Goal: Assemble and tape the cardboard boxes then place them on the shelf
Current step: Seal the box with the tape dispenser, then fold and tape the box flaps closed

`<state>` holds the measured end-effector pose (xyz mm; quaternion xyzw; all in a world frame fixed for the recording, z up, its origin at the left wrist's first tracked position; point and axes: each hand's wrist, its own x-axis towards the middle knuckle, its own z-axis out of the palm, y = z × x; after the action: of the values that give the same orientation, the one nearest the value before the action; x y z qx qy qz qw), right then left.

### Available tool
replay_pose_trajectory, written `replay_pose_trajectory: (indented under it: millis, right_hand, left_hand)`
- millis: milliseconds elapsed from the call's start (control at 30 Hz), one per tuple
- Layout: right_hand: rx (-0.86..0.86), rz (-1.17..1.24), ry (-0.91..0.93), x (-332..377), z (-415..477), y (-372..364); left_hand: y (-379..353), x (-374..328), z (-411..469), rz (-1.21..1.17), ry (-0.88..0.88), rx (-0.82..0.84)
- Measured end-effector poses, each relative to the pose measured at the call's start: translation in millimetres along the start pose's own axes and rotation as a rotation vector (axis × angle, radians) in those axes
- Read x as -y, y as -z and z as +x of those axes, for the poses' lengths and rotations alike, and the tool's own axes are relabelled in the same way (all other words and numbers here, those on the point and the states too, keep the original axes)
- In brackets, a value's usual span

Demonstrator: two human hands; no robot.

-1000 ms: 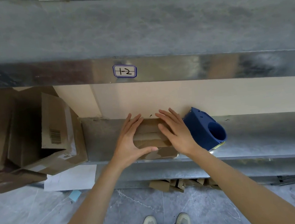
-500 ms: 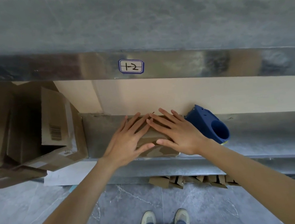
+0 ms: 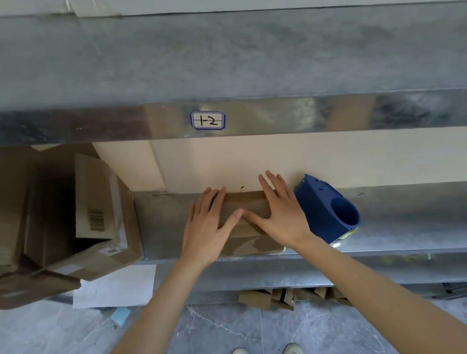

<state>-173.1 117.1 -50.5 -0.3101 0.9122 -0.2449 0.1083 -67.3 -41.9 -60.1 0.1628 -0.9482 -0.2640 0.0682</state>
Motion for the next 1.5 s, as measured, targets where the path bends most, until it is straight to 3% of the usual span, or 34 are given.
replay_pose_trajectory:
  millis: [100, 233, 367, 533, 633, 800, 933, 1100, 1333, 1500]
  right_hand:
    - [-0.021, 0.124, -0.012, -0.7, 1.4, -2.1]
    - [-0.063, 0.388, 0.020, -9.4, -3.9, -2.5]
    - [-0.067, 0.816, -0.128, -15.2, -9.6, -4.2]
    - [-0.072, 1.066, -0.252, -16.5, -6.1, -7.4]
    - [-0.087, 1.014, -0.262, -15.4, -5.2, -7.1]
    - [-0.180, 0.984, -0.332, -10.5, -2.7, -6.1]
    - [-0.207, 0.959, -0.369, -8.1, -3.4, -5.0]
    - [-0.150, 0.821, -0.357, -22.4, -8.5, 6.2]
    - [-0.159, 0.577, -0.263, -31.9, -16.6, 16.0]
    - [-0.041, 0.336, -0.065, -34.9, -21.7, 24.3]
  left_hand:
    - [-7.0, -2.8, 0.9, -0.113, 0.049, -0.120]
    - [-9.6, 6.1, -0.7, -0.324, -0.006, -0.108]
    - [-13.1, 3.8, -2.5, -0.589, 0.039, -0.156]
    - [-11.1, -1.1, -3.4, -0.763, 0.112, -0.128]
    - [-6.6, 0.4, -5.6, -0.685, 0.149, -0.085]
    - [-11.6, -2.1, -19.8, -0.546, 0.288, -0.161]
    - [-4.7, 4.8, -15.6, -0.606, 0.217, -0.183]
    - [14.5, 20.3, 10.0, -0.630, 0.188, -0.003]
    - [16.4, 21.0, 32.0, -0.534, 0.097, 0.007]
    - [14.9, 15.9, 29.3, -0.308, 0.035, -0.086]
